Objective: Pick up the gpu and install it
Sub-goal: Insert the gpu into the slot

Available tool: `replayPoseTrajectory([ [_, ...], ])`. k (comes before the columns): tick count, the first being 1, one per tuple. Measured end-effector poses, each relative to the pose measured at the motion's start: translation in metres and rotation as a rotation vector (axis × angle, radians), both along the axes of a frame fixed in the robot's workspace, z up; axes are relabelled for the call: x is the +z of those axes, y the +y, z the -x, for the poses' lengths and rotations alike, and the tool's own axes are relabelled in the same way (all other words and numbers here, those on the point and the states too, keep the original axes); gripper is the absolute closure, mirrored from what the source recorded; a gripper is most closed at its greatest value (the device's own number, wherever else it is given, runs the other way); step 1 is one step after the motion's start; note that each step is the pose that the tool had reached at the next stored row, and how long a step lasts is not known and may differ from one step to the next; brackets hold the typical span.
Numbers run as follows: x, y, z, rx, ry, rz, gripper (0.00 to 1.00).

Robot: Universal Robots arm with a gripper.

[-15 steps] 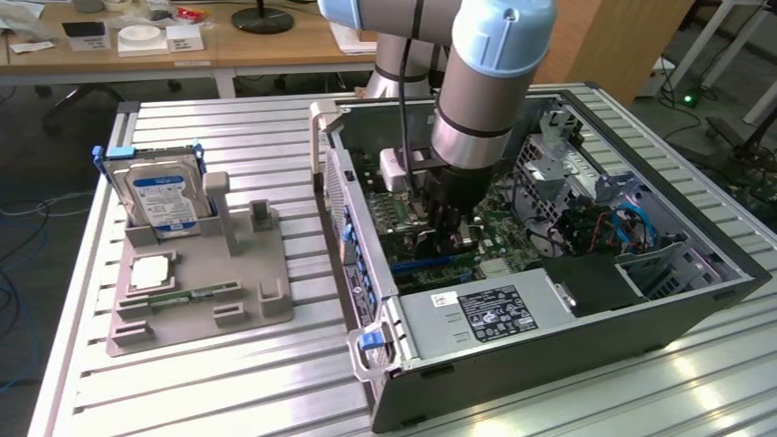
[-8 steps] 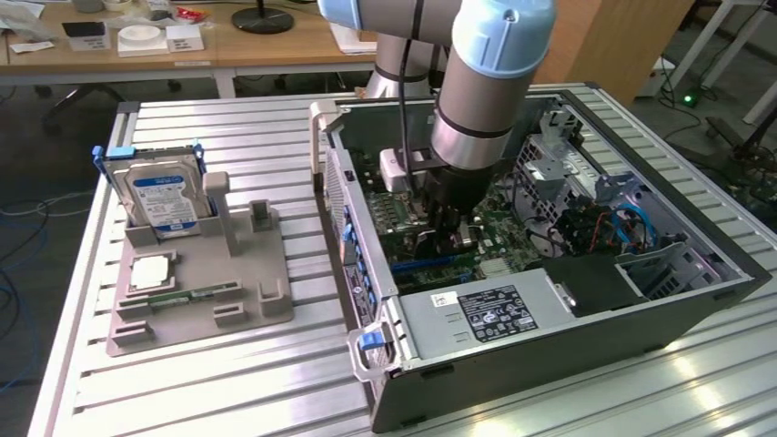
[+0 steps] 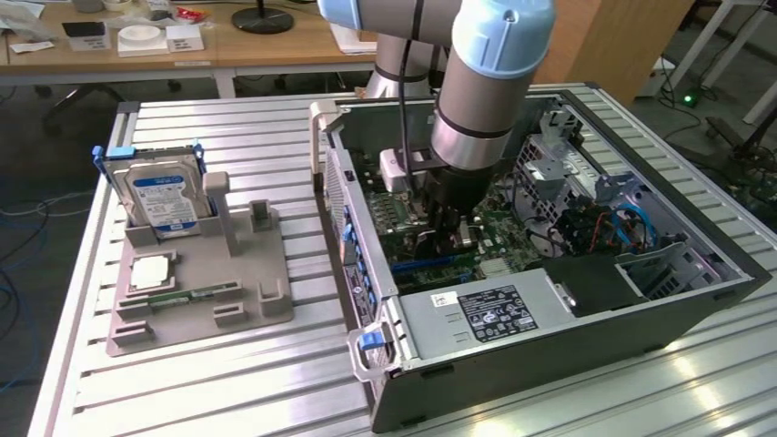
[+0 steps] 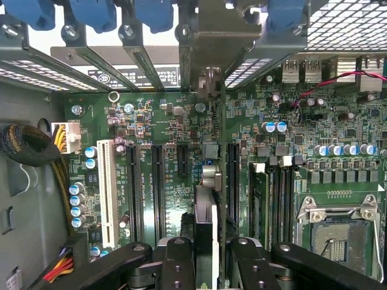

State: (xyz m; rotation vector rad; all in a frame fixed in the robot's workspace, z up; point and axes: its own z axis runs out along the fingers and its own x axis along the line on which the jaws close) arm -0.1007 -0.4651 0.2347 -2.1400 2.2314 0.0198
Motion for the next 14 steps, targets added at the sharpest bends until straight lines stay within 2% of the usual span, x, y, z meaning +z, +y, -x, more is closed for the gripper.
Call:
replayPoseTrajectory([
  [5,-0.0017,0.0000,0.000,0.000,0.0004,0.0000,0.73],
  [6,-0.0130,0.0000,0.000,0.000,0.0033,0.0001,0.73],
  [14,-0.0138,0.0000,0.000,0.000,0.0033,0.0000,0.73],
])
